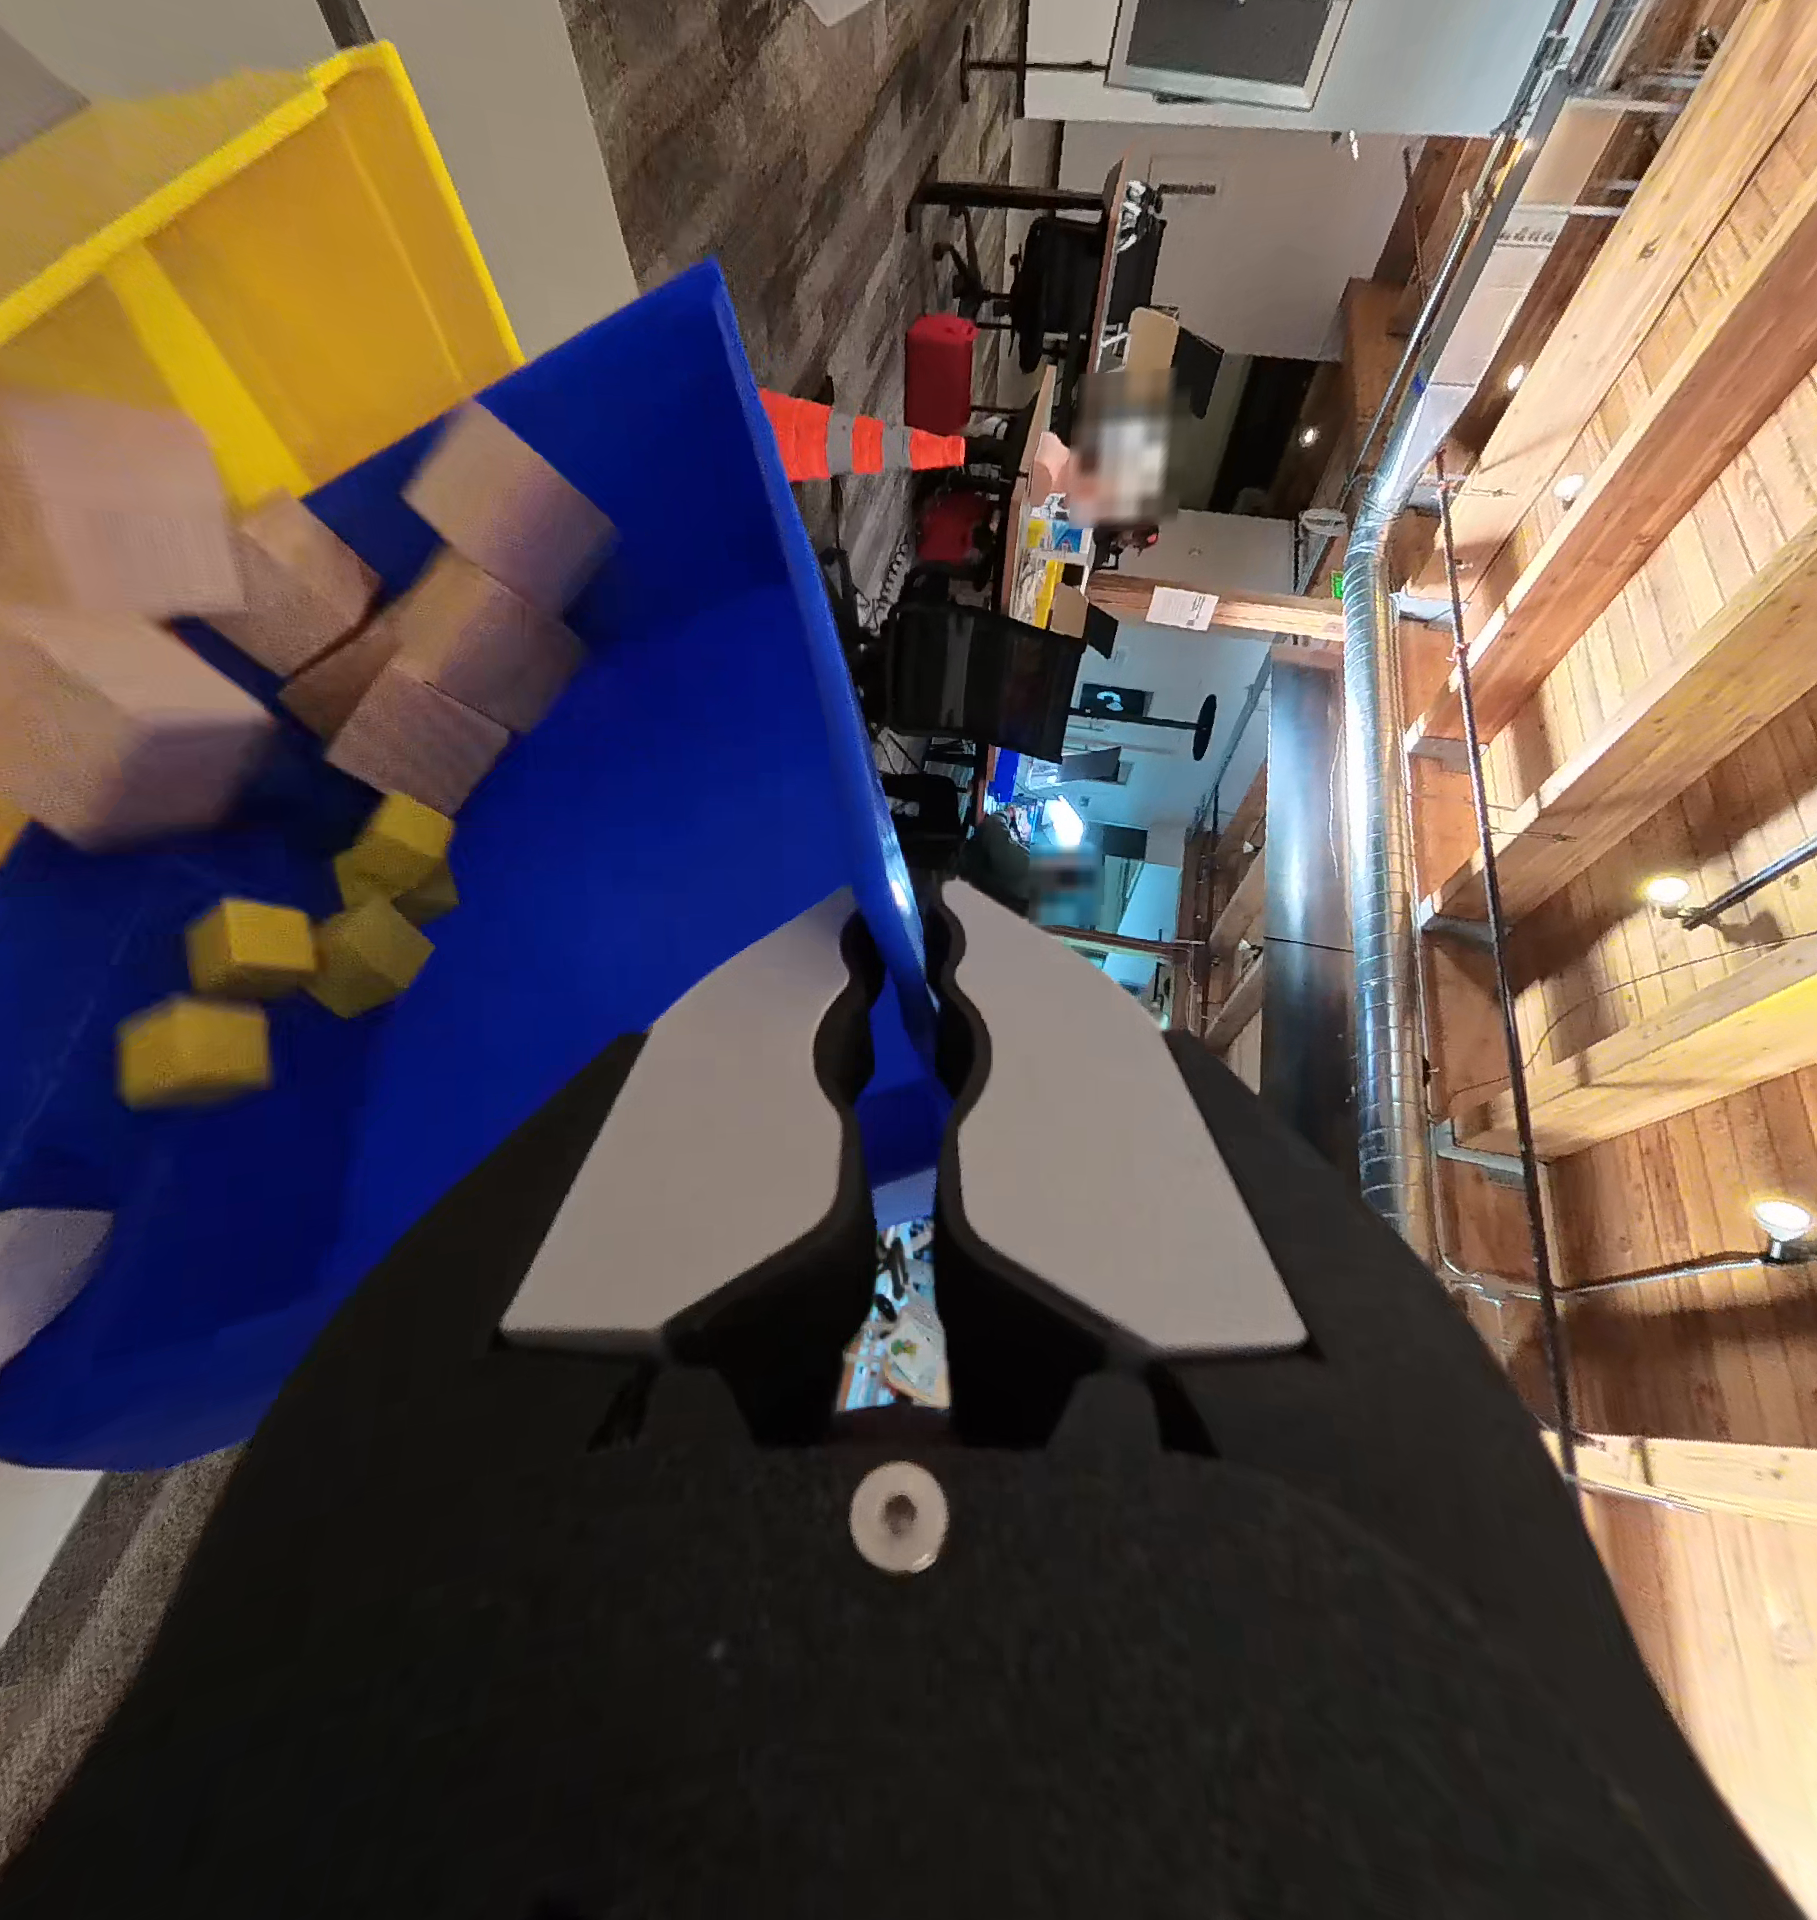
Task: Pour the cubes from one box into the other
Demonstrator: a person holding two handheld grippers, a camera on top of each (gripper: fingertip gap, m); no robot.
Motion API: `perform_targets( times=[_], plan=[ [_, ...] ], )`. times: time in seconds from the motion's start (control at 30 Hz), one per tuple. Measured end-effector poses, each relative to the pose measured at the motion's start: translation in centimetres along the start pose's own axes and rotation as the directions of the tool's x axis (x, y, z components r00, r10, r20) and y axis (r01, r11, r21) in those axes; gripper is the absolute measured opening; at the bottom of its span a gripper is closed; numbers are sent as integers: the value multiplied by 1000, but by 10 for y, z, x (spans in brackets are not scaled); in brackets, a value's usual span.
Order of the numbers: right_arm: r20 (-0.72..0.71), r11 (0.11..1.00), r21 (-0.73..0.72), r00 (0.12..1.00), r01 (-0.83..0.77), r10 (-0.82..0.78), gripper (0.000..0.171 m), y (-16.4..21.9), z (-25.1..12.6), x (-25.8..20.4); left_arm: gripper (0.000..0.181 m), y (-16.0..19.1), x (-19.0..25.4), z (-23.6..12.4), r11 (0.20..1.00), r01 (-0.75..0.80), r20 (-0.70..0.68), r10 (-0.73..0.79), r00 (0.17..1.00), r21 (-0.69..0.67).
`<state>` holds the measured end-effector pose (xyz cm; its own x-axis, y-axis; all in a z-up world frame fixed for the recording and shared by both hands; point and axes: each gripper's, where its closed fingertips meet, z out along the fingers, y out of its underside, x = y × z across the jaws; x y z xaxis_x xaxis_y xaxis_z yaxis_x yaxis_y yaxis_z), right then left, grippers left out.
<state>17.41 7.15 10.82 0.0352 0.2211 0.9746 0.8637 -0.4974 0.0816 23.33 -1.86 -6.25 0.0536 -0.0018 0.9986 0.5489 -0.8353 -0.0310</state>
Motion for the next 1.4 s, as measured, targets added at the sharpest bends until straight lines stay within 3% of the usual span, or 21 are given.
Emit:
perform_targets(
  times=[0.43,0.7,0.9,1.0,1.07,1.1,1.2,1.3,1.4],
  plan=[
    [-68,999,-48,998,6,-9,7,11,-7,19,9,3,17,4,999,-26,-42,25,999,-36],
    [-157,993,-112,986,37,-54,8,29,-30,49,10,36,62,6,992,-1,-168,-20,986,-125],
    [-174,993,-114,985,-36,16,8,50,-47,60,9,44,69,-1,990,-41,-172,17,985,-135],
    [-211,976,-55,958,-211,195,7,64,-67,71,8,24,67,-18,979,-164,-126,149,981,-120],
    [-203,895,62,872,-442,445,6,72,-84,77,8,-10,68,-40,934,-352,-65,348,935,-63],
    [-159,811,145,796,-567,584,5,73,-91,76,8,-33,69,-54,888,-460,-17,459,888,-23],
    [16,469,340,504,-815,864,4,60,-103,58,6,-115,83,-109,675,-732,166,714,680,93],
    [203,140,438,250,-888,947,3,12,-105,20,4,-194,96,-177,413,-904,386,820,423,114],
    [356,-83,408,75,-909,931,2,-60,-111,-26,4,-254,97,-252,178,-983,559,810,175,49]
  ],
)
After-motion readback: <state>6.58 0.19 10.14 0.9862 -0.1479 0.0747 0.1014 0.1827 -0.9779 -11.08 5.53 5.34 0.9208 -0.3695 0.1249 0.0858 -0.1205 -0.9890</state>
